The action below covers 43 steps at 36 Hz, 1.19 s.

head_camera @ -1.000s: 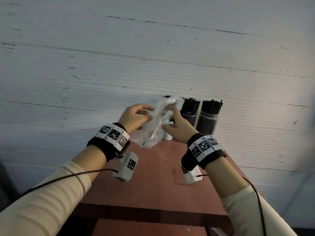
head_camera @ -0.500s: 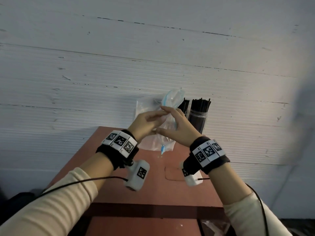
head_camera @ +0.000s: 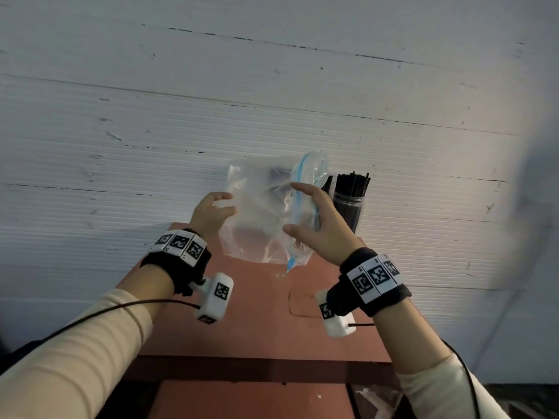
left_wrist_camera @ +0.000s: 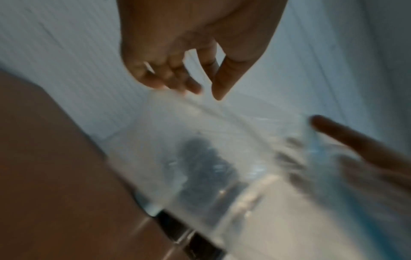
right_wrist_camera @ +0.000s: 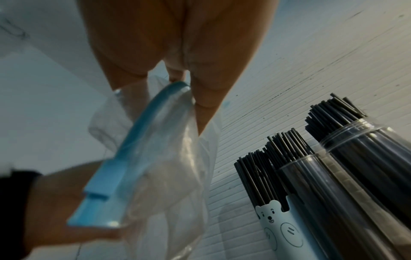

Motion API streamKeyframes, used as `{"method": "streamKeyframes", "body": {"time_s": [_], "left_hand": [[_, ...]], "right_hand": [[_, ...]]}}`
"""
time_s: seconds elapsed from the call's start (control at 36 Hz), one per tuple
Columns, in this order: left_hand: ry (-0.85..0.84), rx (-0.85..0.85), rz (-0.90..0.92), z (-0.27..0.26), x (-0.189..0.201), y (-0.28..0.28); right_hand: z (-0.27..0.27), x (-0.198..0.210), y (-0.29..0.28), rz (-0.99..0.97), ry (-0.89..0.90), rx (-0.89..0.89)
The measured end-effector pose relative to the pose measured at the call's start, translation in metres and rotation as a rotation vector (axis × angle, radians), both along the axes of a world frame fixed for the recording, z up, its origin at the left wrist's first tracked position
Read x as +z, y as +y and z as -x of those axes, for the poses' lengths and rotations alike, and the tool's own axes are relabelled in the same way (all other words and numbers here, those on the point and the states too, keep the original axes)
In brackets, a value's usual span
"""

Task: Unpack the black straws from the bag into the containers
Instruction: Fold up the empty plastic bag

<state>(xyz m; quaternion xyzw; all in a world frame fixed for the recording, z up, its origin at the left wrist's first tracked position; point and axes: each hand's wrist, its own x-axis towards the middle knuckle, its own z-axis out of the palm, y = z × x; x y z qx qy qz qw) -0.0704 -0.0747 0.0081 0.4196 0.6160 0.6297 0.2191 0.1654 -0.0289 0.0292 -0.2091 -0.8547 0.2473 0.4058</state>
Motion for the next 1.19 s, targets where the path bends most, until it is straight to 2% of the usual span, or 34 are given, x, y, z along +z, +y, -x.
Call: {"method": "streamKeyframes", "body": {"time_s": [0.08,0.14,0.33,0.42,0.5,0.69,0.86,0.97,1.11,1.19], "left_hand": [[-0.168,-0.181,0.094,0.005,-0.002,-0.005],[-0.207,-0.277,0.099,0.003,-0.004,-0.007],[-0.031,-0.182,-0.072,-0.003,-0.005,-0.002],[0.001,-0.072,-0.133,-0.011,-0.003,0.002],[0.177,-0.006,-0.150,-0.023,0.002,0.004],[0.458,-0.073,-0.230,-0.049,0.011,0.003],[0.592,-0.168,-0.249,-0.058,0.012,-0.002],[0.558,-0.245,-0.225,-0.058,0.009,-0.004],[0.465,-0.485,-0.230,-0.058,0.007,-0.007],[0.428,-0.407,-0.262,-0.059,0.012,-0.007]], "right_hand": [[-0.004,-0.003,0.000,0.017,0.028,0.040],[-0.006,-0.006,0.003,0.027,0.029,0.039],[0.003,-0.013,0.013,-0.067,-0.027,-0.205],[0.010,-0.014,0.017,-0.114,-0.066,-0.285],[0.019,-0.012,0.018,-0.134,-0.101,-0.315],[0.036,-0.005,0.013,-0.126,-0.081,-0.150],[0.038,-0.001,0.012,0.048,-0.004,-0.061],[0.034,-0.003,0.014,0.057,0.026,-0.066],[0.024,-0.006,0.020,0.052,0.025,-0.102],[0.019,-0.008,0.022,0.061,0.033,-0.123]]}}
